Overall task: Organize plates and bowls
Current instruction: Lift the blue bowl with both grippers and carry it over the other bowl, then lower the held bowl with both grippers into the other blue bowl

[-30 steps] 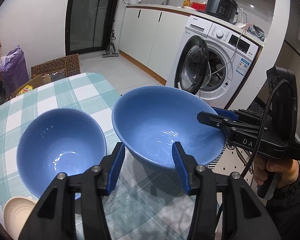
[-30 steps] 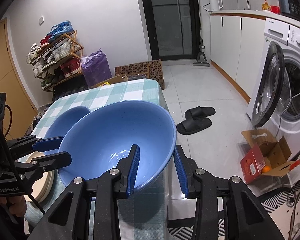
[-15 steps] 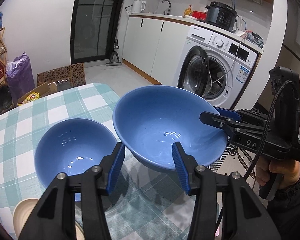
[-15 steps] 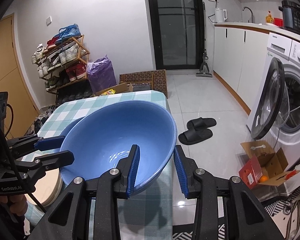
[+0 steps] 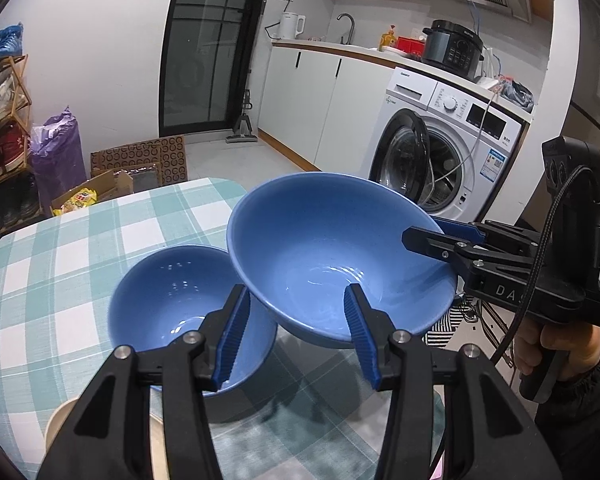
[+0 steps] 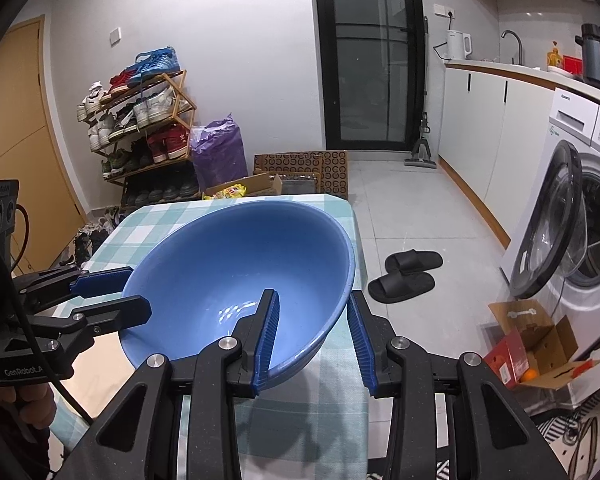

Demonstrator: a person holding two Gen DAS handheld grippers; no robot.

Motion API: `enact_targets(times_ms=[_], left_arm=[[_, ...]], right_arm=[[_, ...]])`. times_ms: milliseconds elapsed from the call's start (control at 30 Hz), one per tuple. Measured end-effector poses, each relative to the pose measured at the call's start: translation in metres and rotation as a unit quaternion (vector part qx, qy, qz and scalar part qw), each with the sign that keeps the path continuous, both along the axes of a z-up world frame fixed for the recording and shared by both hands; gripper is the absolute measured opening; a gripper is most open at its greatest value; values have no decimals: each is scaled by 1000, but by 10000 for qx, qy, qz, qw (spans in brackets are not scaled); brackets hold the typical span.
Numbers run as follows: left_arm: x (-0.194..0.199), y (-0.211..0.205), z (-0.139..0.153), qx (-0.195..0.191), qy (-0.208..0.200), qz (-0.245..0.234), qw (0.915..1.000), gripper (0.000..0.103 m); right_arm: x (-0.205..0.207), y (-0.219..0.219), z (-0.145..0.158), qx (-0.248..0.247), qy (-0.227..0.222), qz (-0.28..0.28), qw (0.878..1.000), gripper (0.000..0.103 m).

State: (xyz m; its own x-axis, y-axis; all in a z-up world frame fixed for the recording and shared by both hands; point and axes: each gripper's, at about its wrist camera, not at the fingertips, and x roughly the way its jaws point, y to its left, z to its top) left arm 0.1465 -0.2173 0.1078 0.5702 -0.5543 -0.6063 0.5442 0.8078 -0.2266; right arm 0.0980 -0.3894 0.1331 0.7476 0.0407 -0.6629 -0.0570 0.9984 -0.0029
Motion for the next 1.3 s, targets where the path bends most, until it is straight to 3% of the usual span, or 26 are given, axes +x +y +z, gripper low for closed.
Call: enact_targets(times_ms=[567,1300], left_arm=[[5,38,8,-37,-102,326,9994,48],[21,82,-8,-95,46,743,9972,48]], right_arm=[[22,38,9,-20,-85,283,9996,37],[60,87,-15,-18,100,656,9978,37]])
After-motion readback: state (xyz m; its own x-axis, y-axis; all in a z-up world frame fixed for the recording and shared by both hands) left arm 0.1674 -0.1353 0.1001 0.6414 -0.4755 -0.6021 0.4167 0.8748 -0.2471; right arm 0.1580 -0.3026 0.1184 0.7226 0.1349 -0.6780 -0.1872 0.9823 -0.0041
